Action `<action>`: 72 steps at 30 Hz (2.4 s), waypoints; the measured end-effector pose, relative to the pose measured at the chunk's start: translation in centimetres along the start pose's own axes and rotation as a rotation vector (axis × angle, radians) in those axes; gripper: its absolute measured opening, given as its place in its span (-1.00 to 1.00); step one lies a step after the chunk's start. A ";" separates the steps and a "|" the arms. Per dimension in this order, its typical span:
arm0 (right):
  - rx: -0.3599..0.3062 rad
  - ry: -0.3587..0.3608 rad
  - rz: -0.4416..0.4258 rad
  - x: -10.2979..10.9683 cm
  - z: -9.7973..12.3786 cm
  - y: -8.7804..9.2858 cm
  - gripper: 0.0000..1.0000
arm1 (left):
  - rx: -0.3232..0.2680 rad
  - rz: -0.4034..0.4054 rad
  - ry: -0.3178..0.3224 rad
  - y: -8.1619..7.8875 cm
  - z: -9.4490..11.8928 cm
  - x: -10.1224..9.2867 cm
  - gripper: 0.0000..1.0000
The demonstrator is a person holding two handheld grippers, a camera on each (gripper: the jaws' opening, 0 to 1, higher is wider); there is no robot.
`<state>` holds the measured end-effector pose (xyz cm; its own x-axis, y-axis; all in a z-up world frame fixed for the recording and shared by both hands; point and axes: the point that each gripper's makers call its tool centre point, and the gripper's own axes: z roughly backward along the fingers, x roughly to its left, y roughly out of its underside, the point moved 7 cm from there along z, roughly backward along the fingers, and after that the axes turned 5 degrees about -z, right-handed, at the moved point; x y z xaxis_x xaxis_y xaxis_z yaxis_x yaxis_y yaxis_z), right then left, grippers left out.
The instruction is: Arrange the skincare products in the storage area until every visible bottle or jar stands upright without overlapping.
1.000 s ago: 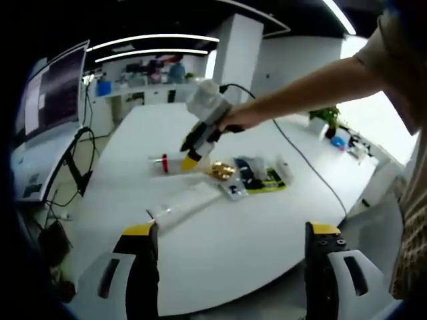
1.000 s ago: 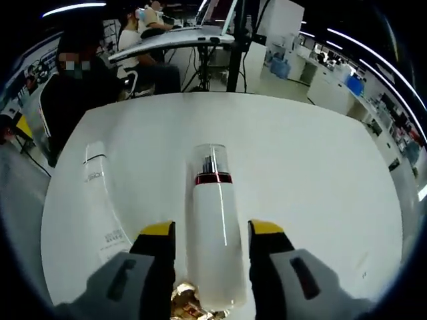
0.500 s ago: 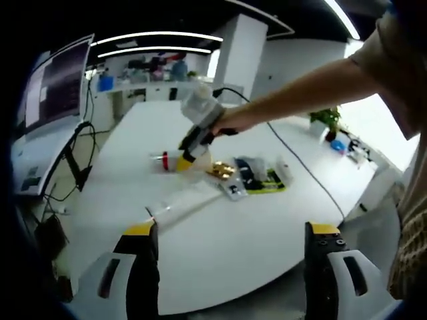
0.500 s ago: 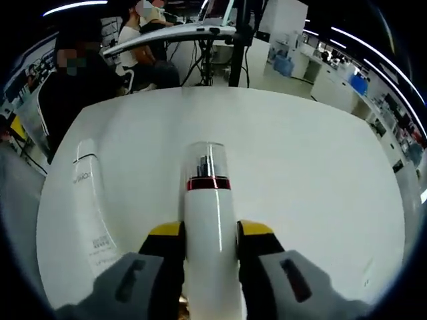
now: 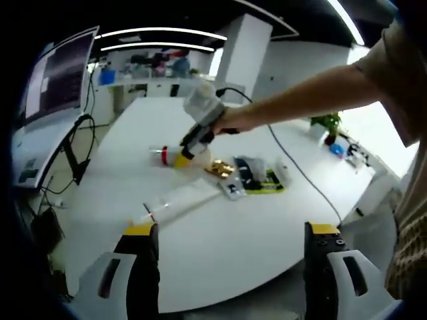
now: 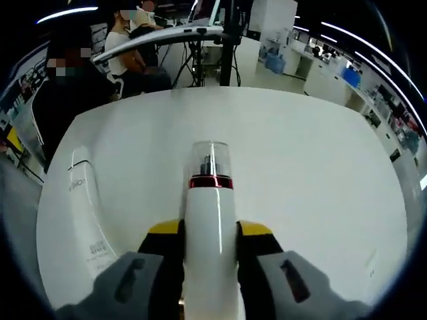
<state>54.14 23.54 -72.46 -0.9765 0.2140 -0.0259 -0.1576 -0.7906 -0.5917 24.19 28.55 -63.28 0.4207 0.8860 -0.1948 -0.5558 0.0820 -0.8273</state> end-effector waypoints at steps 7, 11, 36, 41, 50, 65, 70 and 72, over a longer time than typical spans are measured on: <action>-0.042 -0.005 -0.038 0.6 1.0 -0.1 -0.42 | -0.004 0.004 -0.011 0.0 0.1 0.1 0.76; -0.092 0.014 -0.069 0.2 2.3 -0.8 -0.42 | 0.000 -0.010 -0.018 0.0 0.1 0.1 0.77; -0.416 0.066 -0.365 1.8 13.5 0.8 -0.42 | 0.009 0.005 -0.016 -0.3 0.0 0.0 0.84; -0.506 0.052 -0.425 3.0 16.3 1.1 -0.41 | 0.012 -0.042 0.009 -0.8 0.2 -0.7 0.86; -0.549 0.037 -0.420 6.0 19.7 1.9 -0.42 | -0.010 -0.105 0.075 -2.3 -0.1 -2.3 0.89; -0.751 -0.044 -0.539 10.7 26.3 4.2 -0.41 | -0.046 -0.163 0.239 -5.9 -2.0 -6.2 0.94; -0.801 -0.085 -0.556 12.5 27.8 4.8 -0.42 | -0.058 -0.147 0.290 -6.8 -3.0 -8.5 0.94; -0.814 -0.096 -0.551 13.0 28.2 5.1 -0.42 | -0.064 -0.145 0.320 -7.1 -3.3 -9.5 0.94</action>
<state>36.53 6.13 -53.08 -0.8105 0.3579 0.4636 -0.4795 0.0488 -0.8762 26.52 18.02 -57.28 0.7007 0.6789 -0.2196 -0.4321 0.1588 -0.8877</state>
